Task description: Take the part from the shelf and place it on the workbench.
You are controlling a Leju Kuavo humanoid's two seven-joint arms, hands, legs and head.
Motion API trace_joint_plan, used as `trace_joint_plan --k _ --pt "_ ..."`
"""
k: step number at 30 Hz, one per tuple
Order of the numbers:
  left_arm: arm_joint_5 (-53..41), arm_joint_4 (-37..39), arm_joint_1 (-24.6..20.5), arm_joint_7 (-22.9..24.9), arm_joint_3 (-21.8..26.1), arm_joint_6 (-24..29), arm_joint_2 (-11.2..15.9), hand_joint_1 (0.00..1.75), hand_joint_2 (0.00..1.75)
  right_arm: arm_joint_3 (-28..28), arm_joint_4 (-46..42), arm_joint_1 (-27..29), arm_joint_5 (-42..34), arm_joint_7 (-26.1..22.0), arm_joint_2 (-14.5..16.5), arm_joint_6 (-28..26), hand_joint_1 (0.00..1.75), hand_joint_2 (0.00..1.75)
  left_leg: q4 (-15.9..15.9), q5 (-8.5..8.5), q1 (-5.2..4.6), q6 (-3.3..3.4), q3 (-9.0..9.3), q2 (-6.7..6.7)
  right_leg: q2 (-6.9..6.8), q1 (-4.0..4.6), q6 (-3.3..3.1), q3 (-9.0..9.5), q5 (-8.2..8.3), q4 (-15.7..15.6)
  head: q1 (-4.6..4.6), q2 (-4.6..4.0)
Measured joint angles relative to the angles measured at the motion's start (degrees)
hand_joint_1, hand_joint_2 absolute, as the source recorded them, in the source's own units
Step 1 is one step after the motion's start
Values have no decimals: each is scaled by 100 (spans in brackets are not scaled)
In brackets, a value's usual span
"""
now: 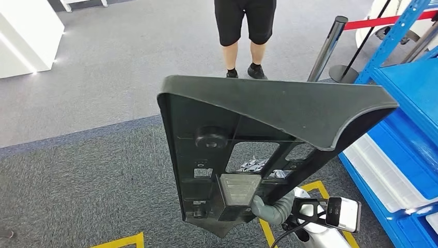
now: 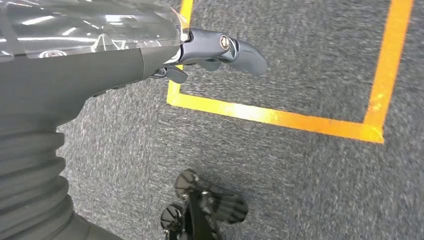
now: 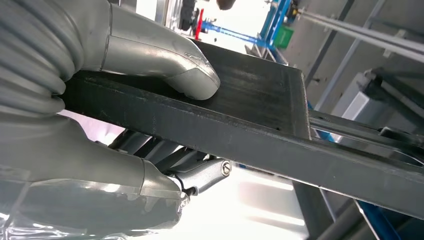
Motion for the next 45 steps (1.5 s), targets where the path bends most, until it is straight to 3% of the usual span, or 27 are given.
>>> trace_joint_plan --k 2,3,4,6,8,10,12,13,14,15,17,19,21,23,25,27,28,30,32,34,36,37,39,41,42,44,45 --pt "-9 -1 -9 0 -1 -13 3 0 175 0 0 -22 -6 0 0 -5 175 175 -771 222 -69 102 423 244 -135 28 35 35 -37 1 0 0" --pt "-14 -1 -13 0 -2 -18 4 0 175 1 0 -29 -7 0 0 -7 175 175 -970 251 -104 152 525 321 -196 39 60 47 -53 1 0 0" --pt "-18 -2 -10 1 -2 -22 4 0 175 3 0 -33 -8 0 0 -9 175 175 -1031 230 -135 194 539 338 -255 48 88 56 -65 -3 0 0" --pt "-19 -1 16 2 -2 -33 2 0 175 8 -1 -40 -9 0 0 -16 175 175 -1071 253 -126 247 540 202 -309 40 146 86 -91 -9 0 0" --pt "-30 -1 24 4 -1 -50 -2 0 175 8 -3 -49 -7 -1 -1 -28 175 175 -1146 294 -88 301 584 76 -27 19 196 30 -241 182 1 0" --pt "-65 0 1 10 -5 -81 -8 0 175 8 -3 -21 8 0 -14 -55 175 175 -1176 318 -73 335 605 -64 333 7 215 -276 -582 822 2 0" --pt "-97 0 -10 16 -11 -107 -17 0 175 13 -1 41 31 0 -35 -84 175 175 -1165 318 -75 343 600 -229 425 6 219 -656 -807 1505 2 0" --pt "-100 0 -4 17 -13 -113 -24 0 175 16 0 67 40 -1 -43 -92 175 175 -1155 314 -73 341 599 -314 434 3 221 -740 -754 1599 2 0" --pt "-94 0 5 17 -12 -114 -32 0 175 21 -1 78 48 0 -47 -94 175 175 -1139 307 -67 332 601 -401 446 -5 221 -706 -577 1444 2 0" --pt "-84 0 10 17 -11 -114 -39 0 175 26 -2 76 56 1 -50 -94 175 175 -1114 296 -61 317 603 -485 493 -19 221 -576 -325 1096 2 0" --pt "-56 0 -1 18 -11 -114 -55 0 175 43 -13 48 67 11 -45 -92 175 175 -1046 265 -51 272 574 -643 754 -63 220 -286 11 388 2 0" --pt "-19 0 -16 25 -10 -109 -67 0 175 76 -33 5 64 33 -20 -81 175 175 -1004 261 -36 205 513 -778 908 -70 202 -186 54 131 1 0" --pt "29 0 -2 37 -5 -85 -83 0 175 120 -46 -72 26 55 35 -40 175 175 -1012 278 -13 128 469 -889 791 -52 146 -176 69 98 1 0" --pt "63 2 12 46 -1 -57 -109 0 175 161 -50 -169 -27 69 108 -1 175 175 -856 178 -24 64 392 -665 639 -53 68 -134 84 46 1 0" --pt "81 4 -13 47 0 -48 -131 0 175 189 -50 -228 -66 76 162 8 175 175 -237 -140 -30 14 105 -261 456 -32 11 -100 77 15 0 0" --pt "87 5 -34 46 0 -50 -150 0 175 210 -49 -251 -87 79 189 6 175 175 510 -435 -7 -17 -268 -107 269 1 -12 -94 60 16 0 0" --pt "83 6 -27 45 0 -55 -162 0 175 223 -48 -257 -91 81 200 3 175 175 662 -450 1 -20 -343 -90 182 13 -15 -90 50 16 0 0" --pt "73 7 -4 43 0 -65 -174 0 175 245 -48 -270 -96 84 227 -2 175 175 267 -181 0 1 -127 -38 26 27 -11 -66 26 16 0 0" --pt "69 6 -4 37 0 -68 -176 0 175 258 -48 -292 -99 85 250 -3 175 175 -579 130 -58 81 327 223 -113 49 15 -25 -9 16 0 0" --pt "66 4 -18 29 0 -71 -178 0 175 265 -48 -315 -102 85 265 -3 175 175 -1006 213 -132 177 539 402 -229 70 59 -1 -37 15 0 0" --pt "59 4 -8 25 0 -72 -176 0 175 272 -49 -329 -103 85 275 -6 175 175 -1046 215 -157 243 534 292 -349 76 111 22 -55 1 0 0" --pt "52 5 7 23 0 -75 -176 0 175 276 -49 -337 -102 85 280 -10 175 175 -1079 233 -146 268 549 223 -324 63 141 34 -78 15 1 0" --pt "40 6 11 18 0 -85 -178 0 175 280 -49 -352 -104 85 286 -19 175 175 -1148 277 -108 330 590 90 -1 37 194 -78 -261 297 1 0" --pt "39 7 -9 10 0 -95 -187 0 175 282 -35 -351 -109 85 282 -19 175 175 -1165 296 -90 365 596 -51 363 13 220 -445 -601 1009 2 0" --pt "44 7 -18 8 0 -95 -193 0 175 284 -20 -350 -120 85 279 -15 175 175 -1161 295 -89 370 594 -133 416 10 230 -653 -728 1383 2 0" --pt "66 7 -11 5 1 -84 -209 0 175 291 19 -369 -169 88 275 -4 175 175 -1144 289 -84 367 598 -311 437 -2 247 -849 -661 1633 2 0" --pt "81 7 -5 5 2 -75 -218 0 175 296 35 -392 -207 93 276 -2 175 175 -1123 279 -75 353 601 -403 457 -15 254 -774 -454 1402 1 0"
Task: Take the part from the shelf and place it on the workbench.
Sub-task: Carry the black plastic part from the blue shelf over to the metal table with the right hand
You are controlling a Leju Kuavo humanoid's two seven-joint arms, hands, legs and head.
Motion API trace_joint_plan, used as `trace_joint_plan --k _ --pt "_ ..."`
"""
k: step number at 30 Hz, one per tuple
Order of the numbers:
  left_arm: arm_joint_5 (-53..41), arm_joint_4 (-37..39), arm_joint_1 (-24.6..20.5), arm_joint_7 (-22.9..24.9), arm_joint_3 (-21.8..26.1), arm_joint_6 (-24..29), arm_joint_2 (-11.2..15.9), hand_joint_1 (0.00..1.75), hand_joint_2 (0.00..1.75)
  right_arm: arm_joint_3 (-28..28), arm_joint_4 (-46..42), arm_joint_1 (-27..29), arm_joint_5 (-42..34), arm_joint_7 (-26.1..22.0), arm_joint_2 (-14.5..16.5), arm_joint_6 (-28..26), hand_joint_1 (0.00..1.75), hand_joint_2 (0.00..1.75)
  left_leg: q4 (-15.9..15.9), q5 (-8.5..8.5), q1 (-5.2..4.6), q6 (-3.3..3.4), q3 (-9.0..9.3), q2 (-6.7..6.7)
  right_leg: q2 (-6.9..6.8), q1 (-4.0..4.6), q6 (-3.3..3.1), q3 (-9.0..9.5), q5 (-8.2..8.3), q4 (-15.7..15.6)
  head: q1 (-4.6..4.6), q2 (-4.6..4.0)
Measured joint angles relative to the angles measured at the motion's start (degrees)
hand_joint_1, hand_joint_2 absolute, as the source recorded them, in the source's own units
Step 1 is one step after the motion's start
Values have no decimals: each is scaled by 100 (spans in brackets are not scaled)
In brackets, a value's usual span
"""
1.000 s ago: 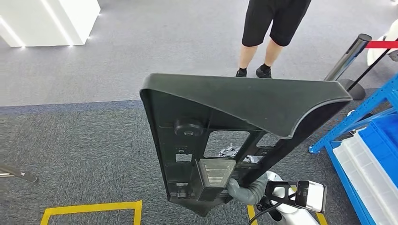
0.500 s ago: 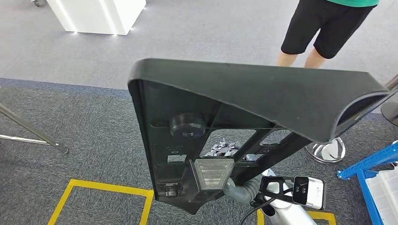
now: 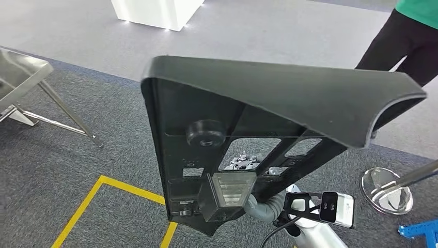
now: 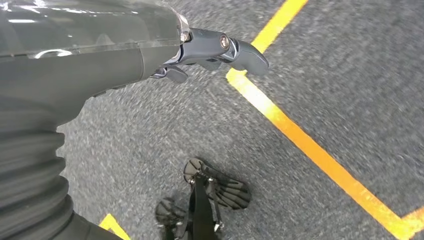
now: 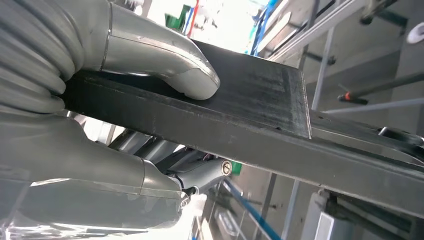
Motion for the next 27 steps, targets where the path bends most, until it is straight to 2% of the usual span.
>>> trace_joint_plan --k 1,2,3,4,5,6,7,8,9,11,12,13,14,15,16,17,18,19,20,22,23,24,26,27 --pt "11 0 5 0 1 8 -10 0 175 5 15 -31 -40 8 0 1 175 175 30 -16 10 -22 -2 -88 74 -24 7 157 253 -392 1 0" --pt "19 0 7 0 1 12 -19 0 175 9 31 -64 -80 17 -1 -2 175 175 68 -36 17 -50 -19 -167 227 -53 15 317 431 -768 1 0" --pt "23 -1 2 -1 2 15 -25 0 175 15 45 -92 -118 25 -2 -8 175 175 110 -50 21 -82 -51 -243 368 -79 14 432 541 -1056 0 0" --pt "23 -1 1 -1 3 17 -27 0 175 19 62 -111 -151 31 -7 -12 175 175 139 -57 27 -114 -88 -311 475 -91 6 488 571 -1208 0 0" --pt "21 -2 5 -2 5 19 -27 0 175 24 80 -124 -176 33 -12 -16 175 175 152 -52 36 -149 -122 -379 514 -88 -15 493 544 -1240 -1 0" --pt "17 -2 17 -2 7 20 -28 0 175 28 96 -133 -199 32 -16 -20 175 175 153 -43 47 -185 -152 -452 453 -81 -47 493 549 -1259 -1 0" --pt "14 -2 38 -2 9 20 -30 0 175 31 109 -147 -215 27 -20 -20 175 175 159 -45 57 -215 -164 -456 374 -77 -84 508 553 -1275 -1 0" --pt "10 -2 55 -3 11 20 -34 0 175 33 121 -162 -227 21 -22 -20 175 175 223 -86 53 -243 -194 -353 294 -76 -126 531 553 -1293 -1 0" --pt "8 -2 60 -3 13 21 -37 0 175 34 128 -174 -241 13 -26 -20 175 175 384 -181 46 -268 -269 -186 203 -75 -164 556 552 -1313 -1 0" --pt "8 -2 41 -4 15 24 -47 0 175 34 151 -184 -268 -1 -44 -18 175 175 1055 -520 42 -305 -586 189 12 -46 -218 587 533 -1328 -1 0" --pt "9 -1 30 -4 16 27 -54 0 175 36 167 -184 -283 -5 -55 -15 175 175 1447 -681 56 -319 -784 265 -85 -29 -229 592 522 -1327 -1 0" --pt "10 -1 30 -3 17 34 -62 0 175 37 185 -184 -294 -7 -64 -13 175 175 1729 -767 69 -327 -930 300 -177 -16 -234 595 511 -1326 -1 0" --pt "12 0 40 -1 19 41 -71 0 175 39 201 -184 -301 -8 -70 -10 175 175 1817 -749 78 -332 -976 316 -264 -8 -233 601 500 -1325 -1 0" --pt "14 -1 53 1 21 50 -76 0 175 40 211 -185 -305 -9 -74 -9 175 175 1632 -613 83 -330 -879 338 -340 -4 -226 614 487 -1325 -1 0" --pt "15 -1 64 2 23 58 -79 0 175 42 217 -188 -307 -10 -77 -8 175 175 1255 -414 82 -321 -677 390 -413 -2 -215 635 471 -1325 -1 0" --pt "15 -2 67 2 25 63 -81 0 175 43 220 -195 -308 -10 -79 -8 175 175 820 -259 66 -300 -447 506 -479 2 -199 659 454 -1326 -1 0" --pt "15 -2 63 1 27 66 -82 0 175 45 222 -207 -309 -10 -81 -8 175 175 460 -146 41 -264 -257 605 -540 12 -175 679 435 -1325 -1 0" --pt "15 -2 56 1 28 66 -83 0 175 47 224 -219 -309 -10 -84 -8 175 175 247 -103 14 -228 -148 675 -591 22 -148 693 421 -1325 -1 0" --pt "17 -2 54 1 29 67 -84 0 175 50 228 -229 -309 -10 -87 -8 175 175 172 -115 -15 -190 -119 697 -639 28 -118 703 411 -1328 -1 0" --pt "21 -2 71 2 32 70 -82 0 175 57 233 -244 -309 -10 -93 -8 175 175 144 -96 -21 -123 -116 575 -706 24 -49 729 390 -1338 -1 0" --pt "23 -2 82 2 33 73 -82 0 175 62 235 -252 -309 -10 -97 -8 175 175 110 -81 -10 -89 -93 513 -630 11 -16 735 357 -1307 -1 0" --pt "23 -2 85 1 33 75 -82 0 175 66 237 -262 -311 -11 -101 -8 175 175 76 -64 5 -54 -68 459 -489 2 9 693 277 -1190 0 0" --pt "23 -2 67 1 33 78 -85 0 175 74 244 -268 -317 -12 -115 -8 175 175 42 -46 17 -7 -36 339 -146 -14 33 400 -29 -591 0 0" --pt "23 -2 54 0 33 78 -86 0 175 79 252 -261 -320 -13 -128 -8 175 175 46 -48 14 6 -38 272 -65 -13 35 179 -191 -189 1 0"
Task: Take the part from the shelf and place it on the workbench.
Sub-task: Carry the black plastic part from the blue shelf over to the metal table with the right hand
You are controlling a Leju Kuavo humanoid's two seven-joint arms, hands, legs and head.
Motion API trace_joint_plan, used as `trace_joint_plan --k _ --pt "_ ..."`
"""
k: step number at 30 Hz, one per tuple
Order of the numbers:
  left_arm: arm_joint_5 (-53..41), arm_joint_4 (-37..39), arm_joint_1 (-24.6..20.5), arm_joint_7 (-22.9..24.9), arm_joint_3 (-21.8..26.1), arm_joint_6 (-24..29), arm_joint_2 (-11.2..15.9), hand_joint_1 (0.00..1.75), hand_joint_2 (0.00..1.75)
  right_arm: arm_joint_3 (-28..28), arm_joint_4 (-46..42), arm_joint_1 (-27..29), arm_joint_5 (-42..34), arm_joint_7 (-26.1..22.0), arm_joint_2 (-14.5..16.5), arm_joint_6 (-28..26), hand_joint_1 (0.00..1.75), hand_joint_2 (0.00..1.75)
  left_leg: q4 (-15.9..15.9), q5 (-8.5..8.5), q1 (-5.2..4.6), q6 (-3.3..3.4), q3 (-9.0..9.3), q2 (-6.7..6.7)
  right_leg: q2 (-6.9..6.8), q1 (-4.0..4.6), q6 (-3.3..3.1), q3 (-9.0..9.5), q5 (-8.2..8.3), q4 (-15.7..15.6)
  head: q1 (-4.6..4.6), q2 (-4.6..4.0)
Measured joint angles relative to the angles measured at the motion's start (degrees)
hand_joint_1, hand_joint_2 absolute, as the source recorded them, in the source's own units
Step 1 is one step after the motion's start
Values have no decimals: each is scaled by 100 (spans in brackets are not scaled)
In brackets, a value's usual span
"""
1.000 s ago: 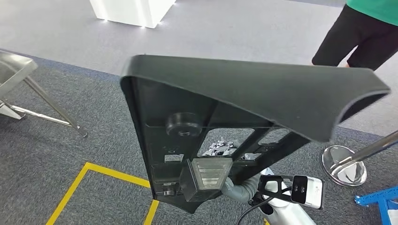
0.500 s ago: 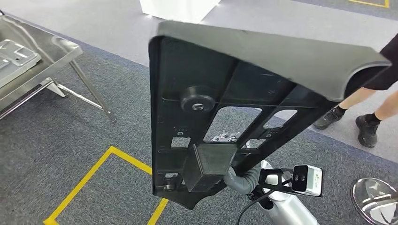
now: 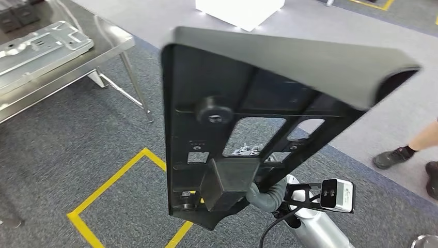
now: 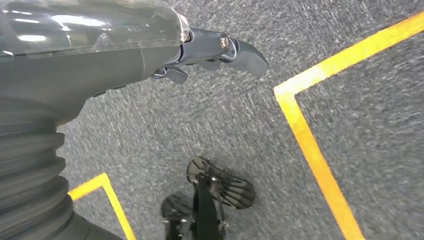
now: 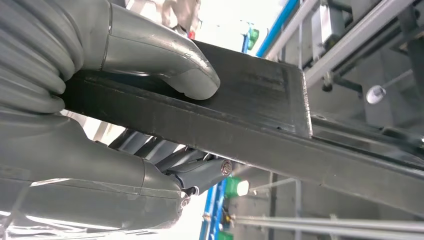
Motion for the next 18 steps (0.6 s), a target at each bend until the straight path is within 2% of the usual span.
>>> trace_joint_plan --k 1,2,3,4,6,7,8,10,11,13,14,15,16,17,18 --pt "0 0 -8 -1 0 0 -2 0 175 5 11 10 0 0 -13 0 175 175 6 -3 -3 5 0 -81 30 0 2 -195 -93 332 0 0" --pt "-1 0 -9 -2 0 -2 -3 0 175 9 22 19 0 0 -26 -1 175 175 14 -7 -6 6 1 -162 38 0 0 -307 -72 484 -1 0" --pt "-1 0 -7 -3 0 -4 -4 0 175 11 29 21 0 -1 -32 -1 175 175 26 -12 -6 3 3 -243 44 -1 -6 -310 63 407 0 0" --pt "-1 0 -5 -4 0 -7 -5 0 175 11 33 19 0 -1 -34 -1 175 175 42 -19 -3 -6 8 -330 83 -5 -15 -193 296 92 0 0" --pt "1 0 -9 -7 0 -9 -10 0 175 11 34 15 -1 -2 -38 0 175 175 82 -42 1 -43 -2 -491 318 -22 -42 141 677 -703 1 0" --pt "4 0 -13 -8 0 -8 -14 0 175 11 34 14 -2 -2 -41 0 175 175 97 -47 3 -71 -17 -560 416 -30 -55 256 769 -967 0 0" --pt "9 0 -10 -8 1 -8 -16 0 175 12 34 14 -3 -1 -45 0 175 175 100 -48 10 -105 -35 -620 467 -24 -75 301 775 -1072 0 0" --pt "15 0 10 -8 3 -6 -17 0 175 13 33 8 -4 0 -49 0 175 175 81 -36 25 -181 -62 -725 354 -14 -136 320 784 -1106 0 0" --pt "16 0 23 -7 4 -5 -19 0 175 14 33 4 -4 0 -50 0 175 175 100 -53 25 -212 -74 -677 285 -14 -179 342 790 -1135 -1 0" --pt "16 0 23 -8 4 -3 -21 0 175 14 30 -2 -7 0 -50 1 175 175 415 -245 11 -261 -216 -366 128 -27 -253 389 800 -1197 -2 0" --pt "16 0 15 -8 4 -3 -23 0 175 14 29 0 -9 0 -50 1 175 175 749 -420 13 -283 -375 -167 48 -17 -278 405 793 -1208 -2 0" --pt "15 0 4 -8 4 -3 -25 0 175 14 29 8 -10 0 -51 1 175 175 1151 -607 24 -307 -576 -47 -36 -6 -291 410 783 -1211 -2 0" --pt "15 0 -3 -7 4 -4 -28 0 175 14 30 16 -11 0 -51 1 175 175 1509 -741 37 -327 -759 10 -120 4 -296 412 773 -1209 -2 0" --pt "15 0 1 -7 4 -4 -32 0 175 14 31 23 -10 0 -51 1 175 175 1711 -778 49 -342 -865 35 -205 11 -297 417 761 -1208 -2 0" --pt "15 0 10 -7 4 -5 -36 0 175 14 31 27 -9 0 -51 1 175 175 1673 -697 56 -348 -845 52 -285 16 -293 427 748 -1207 -2 0"
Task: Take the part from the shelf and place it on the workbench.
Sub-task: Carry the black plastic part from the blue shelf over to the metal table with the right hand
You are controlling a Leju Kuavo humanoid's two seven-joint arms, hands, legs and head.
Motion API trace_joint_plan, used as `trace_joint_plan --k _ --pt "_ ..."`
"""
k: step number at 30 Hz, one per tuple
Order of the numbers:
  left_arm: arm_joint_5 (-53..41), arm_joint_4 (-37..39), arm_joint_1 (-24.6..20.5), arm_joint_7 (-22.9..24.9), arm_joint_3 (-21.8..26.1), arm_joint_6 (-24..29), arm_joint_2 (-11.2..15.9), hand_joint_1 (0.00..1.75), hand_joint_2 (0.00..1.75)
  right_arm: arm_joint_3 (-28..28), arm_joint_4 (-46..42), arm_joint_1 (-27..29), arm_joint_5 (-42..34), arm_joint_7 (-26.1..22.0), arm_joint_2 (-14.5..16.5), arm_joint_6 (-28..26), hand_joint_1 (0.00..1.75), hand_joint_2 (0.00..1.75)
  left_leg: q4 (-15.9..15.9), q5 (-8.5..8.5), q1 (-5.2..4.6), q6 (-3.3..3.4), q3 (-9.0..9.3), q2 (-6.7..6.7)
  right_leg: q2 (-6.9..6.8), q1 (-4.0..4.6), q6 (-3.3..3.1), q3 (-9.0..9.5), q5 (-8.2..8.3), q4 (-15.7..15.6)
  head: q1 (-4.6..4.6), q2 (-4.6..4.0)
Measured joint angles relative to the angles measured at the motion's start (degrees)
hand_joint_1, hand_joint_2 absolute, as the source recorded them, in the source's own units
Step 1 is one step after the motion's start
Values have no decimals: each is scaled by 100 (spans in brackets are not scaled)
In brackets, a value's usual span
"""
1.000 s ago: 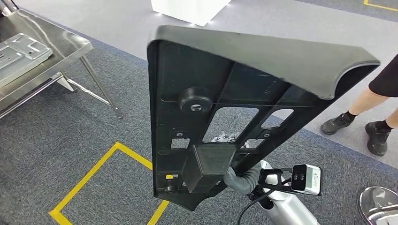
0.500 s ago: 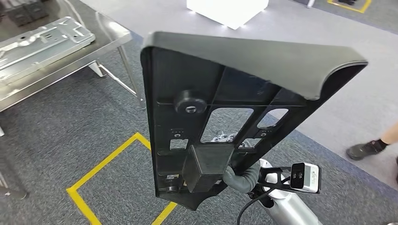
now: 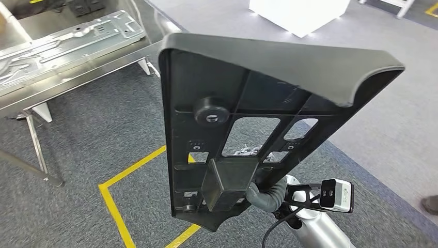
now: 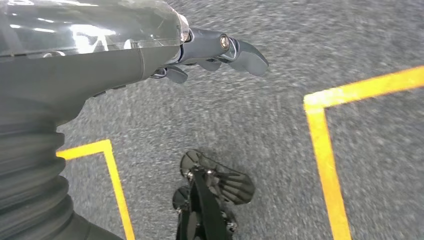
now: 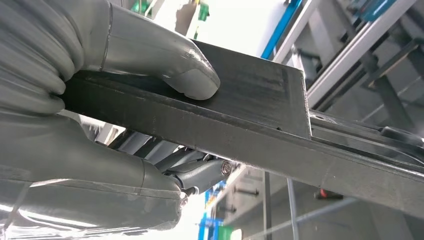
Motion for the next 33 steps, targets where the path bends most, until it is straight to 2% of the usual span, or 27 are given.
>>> trace_joint_plan --k 1,2,4,5,6,7,8,9,10,12,13,14,15,16,17,19,20,21,23,24,25,27,28,29,30,31,33 --pt "1 0 11 0 0 0 -2 0 175 0 -1 1 0 0 0 1 175 175 -283 177 3 5 151 37 -77 3 8 20 -16 0 0 0" --pt "1 0 17 0 0 0 -2 0 175 0 -1 0 1 0 0 2 175 175 -733 383 -5 24 391 134 -150 7 20 48 -35 0 0 0" --pt "3 0 4 3 0 0 2 0 175 0 -2 -3 2 0 0 7 175 175 -1452 610 -60 107 777 347 -280 29 65 99 -74 -1 0 0" --pt "4 0 -4 7 0 0 3 0 175 1 -2 -5 3 0 0 10 175 175 -1606 627 -88 151 851 401 -336 38 93 114 -88 -2 1 0" --pt "8 0 -4 11 1 1 3 0 175 1 -2 -8 4 0 0 13 175 175 -1624 610 -110 189 846 376 -391 42 122 125 -97 -7 1 0" --pt "12 0 3 15 4 3 4 0 175 2 -2 -15 5 1 1 15 175 175 -1645 621 -109 222 845 309 -446 44 154 142 -106 -15 1 0" --pt "16 0 18 20 9 4 5 0 175 3 -4 -26 5 2 2 15 175 175 -1672 636 -96 248 858 239 -427 35 189 161 -124 -5 1 0" --pt "21 0 27 25 16 7 6 0 175 4 -10 -40 3 5 3 14 175 175 -1704 655 -77 279 878 175 -311 23 219 148 -176 58 1 0" --pt "24 0 21 30 26 8 7 0 175 5 -16 -52 -1 9 5 13 175 175 -1737 676 -55 307 902 113 -133 12 244 75 -289 236 1 0" --pt "31 0 -11 38 47 8 7 0 175 7 -26 -55 -8 20 5 12 175 175 -1755 695 -36 339 914 -22 224 -11 271 -286 -637 947 1 0" --pt "34 0 -26 40 58 8 7 0 175 7 -27 -47 -9 27 4 12 175 175 -1753 695 -37 344 911 -102 291 -14 280 -506 -785 1350 1 0" --pt "36 0 -33 43 69 7 6 0 175 8 -26 -40 -8 35 4 11 175 175 -1750 694 -39 346 913 -188 313 -17 287 -671 -832 1621 1 0" --pt "37 0 -35 45 79 7 5 0 175 9 -26 -35 -8 42 3 11 175 175 -1746 691 -38 345 918 -276 321 -20 290 -740 -762 1681 1 0" --pt "38 0 -34 47 86 7 5 0 175 10 -27 -36 -8 49 4 9 175 175 -1740 687 -36 338 929 -364 335 -25 287 -686 -578 1491 1 0" --pt "40 0 -32 49 91 5 5 0 175 11 -30 -41 -8 59 5 8 175 175 -1728 678 -32 325 941 -453 396 -36 281 -533 -328 1110 1 0" --pt "51 0 -42 49 95 1 4 0 175 11 -38 -52 -9 86 10 6 175 175 -1682 650 -35 276 930 -619 657 -63 265 -207 9 343 1 0" --pt "60 0 -48 45 97 -1 4 0 175 12 -44 -55 -9 100 14 6 175 175 -1662 639 -35 246 909 -688 749 -67 254 -121 66 134 1 0" --pt "67 0 -48 41 98 -2 3 0 175 13 -48 -58 -10 108 19 7 175 175 -1655 635 -29 209 883 -753 779 -61 235 -94 55 63 0 0" --pt "78 0 -21 36 100 -1 5 0 175 15 -60 -68 -10 115 41 5 175 175 -1662 635 -5 137 851 -830 636 -56 166 -73 66 27 0 0" --pt "82 0 -6 36 101 0 5 0 175 16 -70 -74 -10 117 62 4 175 175 -1610 597 -5 106 823 -731 561 -60 120 -49 72 -1 0 0" --pt "86 0 -4 36 101 -1 5 0 175 16 -83 -80 -11 117 84 4 175 175 -1460 503 -10 80 752 -561 479 -67 81 -25 77 -28 -1 0" --pt "93 0 -35 33 101 -4 7 0 175 17 -105 -79 -13 119 114 4 175 175 -825 164 -13 32 441 -160 322 -54 32 7 62 -51 -1 0" --pt "96 0 -52 28 101 -8 7 0 175 18 -111 -73 -23 114 120 9 175 175 -433 -5 0 7 238 -69 249 -43 26 12 49 -49 0 0" --pt "98 0 -59 23 101 -14 7 0 175 19 -114 -63 -52 98 125 20 175 175 -139 -99 13 -11 83 -28 183 -34 27 18 36 -48 0 0" --pt "99 0 -53 13 101 -24 5 0 175 19 -118 -53 -96 72 133 36 175 175 -37 -83 24 -24 28 -11 130 -29 32 26 23 -47 0 0" --pt "99 0 -40 -2 101 -33 5 0 175 20 -129 -43 -144 41 144 56 175 175 -179 45 31 -29 102 -1 86 -26 41 42 9 -45 0 0" --pt "104 0 -22 -47 101 -55 13 0 175 20 -170 -40 -207 2 170 92 175 175 -988 435 32 -1 528 39 25 -25 66 89 -23 -45 0 0"
